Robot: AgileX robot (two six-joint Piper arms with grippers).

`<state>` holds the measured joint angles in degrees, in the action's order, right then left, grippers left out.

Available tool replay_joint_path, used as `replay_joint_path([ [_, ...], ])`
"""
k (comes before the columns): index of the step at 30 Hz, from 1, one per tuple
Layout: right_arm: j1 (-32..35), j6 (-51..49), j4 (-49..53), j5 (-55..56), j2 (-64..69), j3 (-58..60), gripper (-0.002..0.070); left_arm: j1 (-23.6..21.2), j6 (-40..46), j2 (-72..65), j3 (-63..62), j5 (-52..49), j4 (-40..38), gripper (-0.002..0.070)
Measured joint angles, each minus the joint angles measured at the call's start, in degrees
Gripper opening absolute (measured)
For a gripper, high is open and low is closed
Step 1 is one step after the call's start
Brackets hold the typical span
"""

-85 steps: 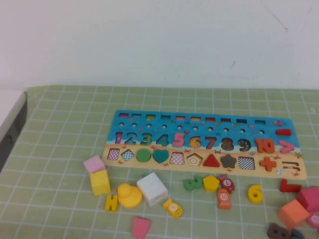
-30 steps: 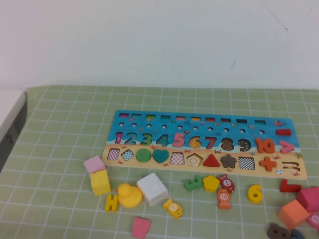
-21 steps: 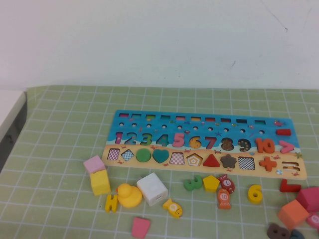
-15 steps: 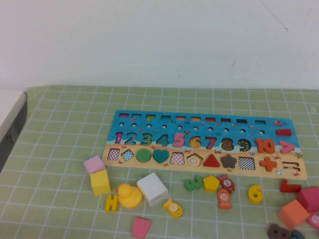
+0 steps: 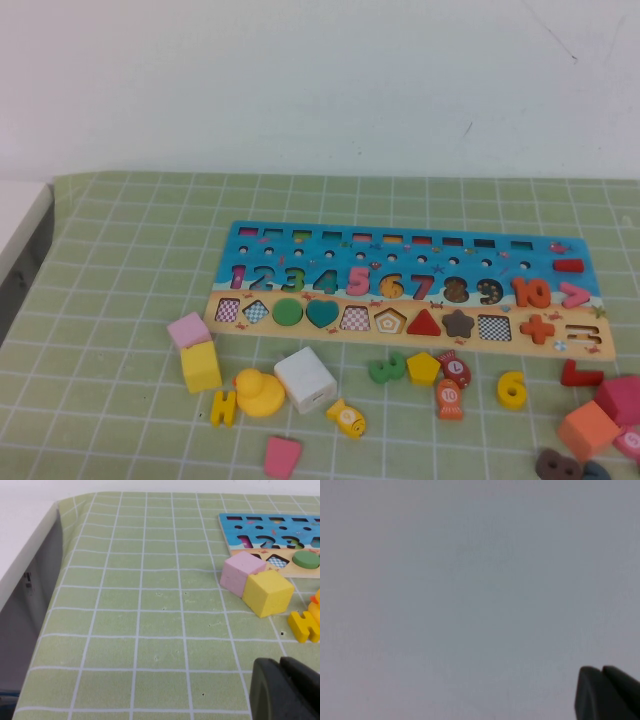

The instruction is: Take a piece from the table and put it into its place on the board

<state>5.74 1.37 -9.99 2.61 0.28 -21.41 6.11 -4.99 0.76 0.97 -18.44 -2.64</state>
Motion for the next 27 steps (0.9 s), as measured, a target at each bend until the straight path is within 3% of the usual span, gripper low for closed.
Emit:
replay_joint_path([
  [6, 0.0, 0.0, -0.7, -34.6, 16.2, -18.0, -0.0001, 0.0, 0.0, 0.0, 0.0, 0.0, 0.0, -0.0002],
  [13, 0.0, 4.1, -1.2, -51.3, 35.2, -22.8, -0.0001, 0.0, 0.0, 0.0, 0.0, 0.0, 0.0, -0.0002],
  [22, -0.7, 13.1, -8.9, -53.0, 60.7, -23.1, 0.0001, 0.0, 0.0, 0.0, 0.0, 0.0, 0.0, -0.0002],
  [27, -7.8, 12.6, -10.7, -46.9, 70.6, -23.4, 0.0002, 0.0, 0.0, 0.0, 0.0, 0.0, 0.0, -0.0002],
])
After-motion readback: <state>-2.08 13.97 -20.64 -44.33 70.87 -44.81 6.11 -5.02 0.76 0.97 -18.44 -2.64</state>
